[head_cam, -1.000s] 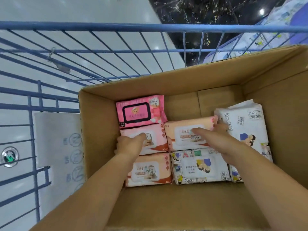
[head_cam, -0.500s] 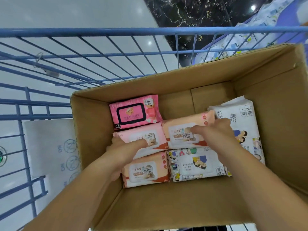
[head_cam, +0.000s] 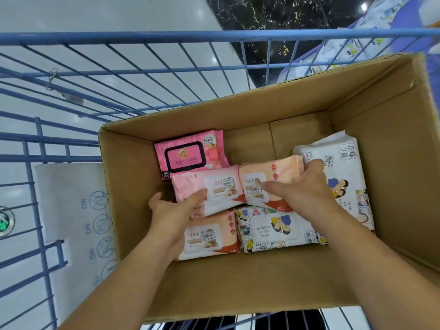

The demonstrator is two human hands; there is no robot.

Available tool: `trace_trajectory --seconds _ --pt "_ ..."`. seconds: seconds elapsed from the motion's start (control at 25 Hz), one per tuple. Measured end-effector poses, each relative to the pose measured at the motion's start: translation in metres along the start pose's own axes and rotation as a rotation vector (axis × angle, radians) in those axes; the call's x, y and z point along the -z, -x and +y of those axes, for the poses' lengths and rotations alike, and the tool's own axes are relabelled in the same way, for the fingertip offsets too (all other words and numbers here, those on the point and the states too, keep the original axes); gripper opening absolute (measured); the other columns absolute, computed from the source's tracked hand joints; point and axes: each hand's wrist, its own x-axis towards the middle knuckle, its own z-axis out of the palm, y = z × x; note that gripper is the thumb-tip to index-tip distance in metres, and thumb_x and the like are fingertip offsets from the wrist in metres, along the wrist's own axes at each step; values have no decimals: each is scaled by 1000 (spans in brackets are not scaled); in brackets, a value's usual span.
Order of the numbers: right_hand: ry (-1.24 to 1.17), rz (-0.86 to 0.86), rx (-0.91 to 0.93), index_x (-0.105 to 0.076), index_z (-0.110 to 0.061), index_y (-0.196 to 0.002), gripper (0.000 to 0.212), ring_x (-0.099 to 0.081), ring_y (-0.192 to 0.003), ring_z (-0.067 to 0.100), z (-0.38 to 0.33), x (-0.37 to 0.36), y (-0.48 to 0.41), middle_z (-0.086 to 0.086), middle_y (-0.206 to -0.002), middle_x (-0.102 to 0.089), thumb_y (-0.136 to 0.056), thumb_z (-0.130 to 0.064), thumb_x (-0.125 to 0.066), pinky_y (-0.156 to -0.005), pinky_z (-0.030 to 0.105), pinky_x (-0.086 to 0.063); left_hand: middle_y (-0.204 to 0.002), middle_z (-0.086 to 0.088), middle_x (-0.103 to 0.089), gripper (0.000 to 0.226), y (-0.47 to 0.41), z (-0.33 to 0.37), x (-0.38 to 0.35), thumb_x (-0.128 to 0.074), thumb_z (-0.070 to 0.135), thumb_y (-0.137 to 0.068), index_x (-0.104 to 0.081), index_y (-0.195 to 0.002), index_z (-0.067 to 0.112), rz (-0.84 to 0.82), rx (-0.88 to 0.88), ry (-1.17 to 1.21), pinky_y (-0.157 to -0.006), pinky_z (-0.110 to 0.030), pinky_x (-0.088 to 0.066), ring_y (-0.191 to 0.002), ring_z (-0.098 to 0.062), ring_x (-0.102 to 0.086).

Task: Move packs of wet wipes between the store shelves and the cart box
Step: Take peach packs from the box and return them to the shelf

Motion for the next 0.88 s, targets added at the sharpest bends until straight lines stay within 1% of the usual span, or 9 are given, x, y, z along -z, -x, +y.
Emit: trace_trajectory --seconds 0.04,0.12,0.28,0.44,0.56,0.64,0.72,0.8,0.88 --pt "-16 -31 0 -32 -22 -121 86 -61 -96 17 0 -2 3 -4 -106 -55 -62 -42 -92 -71 32 -52 -110 -4 -75 76 -1 1 -2 -92 27 -72 -53 -136 14 -64 8 -79 -83 -40 -61 -92 -20 -75" --pt "-27 -53 21 -36 -21 -124 79 -61 -94 16 -1 -4 3 -10 -99 -56 -68 -37 -90 -74 32 -51 -96 1 -80 45 -4 5 -6 -93 33 -69 -74 -107 22 -123 -3 -273 -76 -38 -63 -82 -16 -78" --pt "-161 -18 36 -61 -24 -110 50 -69 -87 13 -7 15 9 -5 -96 -72 -68 -34 -87 -72 33 -57 -88 11 -79 50 -3 22 -2 -90 53 -51 -77 -95 32 -81 -138 -386 -79 -40 -62 -84 -14 -76" --pt "-482 -74 45 -65 -24 -116 39 -75 -91 19 -20 63 67 -1 -103 -77 -81 -19 -81 -78 36 -60 -93 4 -80 29 50 47 26 -90 20 -74 -76 -100 23 -196 -246 -225 -73 -31 -62 -85 -13 -77" --pt "-646 -116 75 -65 -19 -122 36 -76 -95 22 -26 104 127 5 -108 -78 -88 -12 -73 -80 38 -61 -93 8 -79 33 101 69 58 -86 11 -79 -69 -104 24 -271 -350 -183 -56 -15 -56 -78 0 -74" --pt "-771 -79 62 -62 -14 -127 42 -75 -98 26 -24 133 173 8 -111 -77 -87 -13 -72 -80 39 -63 -91 10 -80 35 145 90 75 -85 12 -78 -69 -107 23 -311 -392 -152 -58 -18 -56 -81 -3 -75" --pt "-905 -45 81 -64 -9 -124 46 -76 -94 28 -20 160 215 11 -108 -77 -80 -16 -73 -74 35 -64 -91 10 -80 42 186 112 86 -88 17 -72 -70 -110 17 -351 -456 -131 -67 -26 -54 -93 -16 -75" --pt "-1012 -35 134 -66 -7 -121 54 -76 -87 27 -13 188 258 13 -107 -77 -70 -21 -75 -70 35 -64 -88 3 -81 64 230 129 91 -97 36 -51 -71 -105 11 -420 -537 -113 -70 -28 -55 -94 -22 -76" --pt "-1074 -28 207 -67 -9 -120 69 -76 -86 27 -4 221 305 13 -108 -77 -57 -28 -87 -69 36 -64 -76 1 -78 84 282 141 88 -98 53 -23 -70 -88 8 -490 -627 -83 -61 -21 -56 -75 -15 -76"
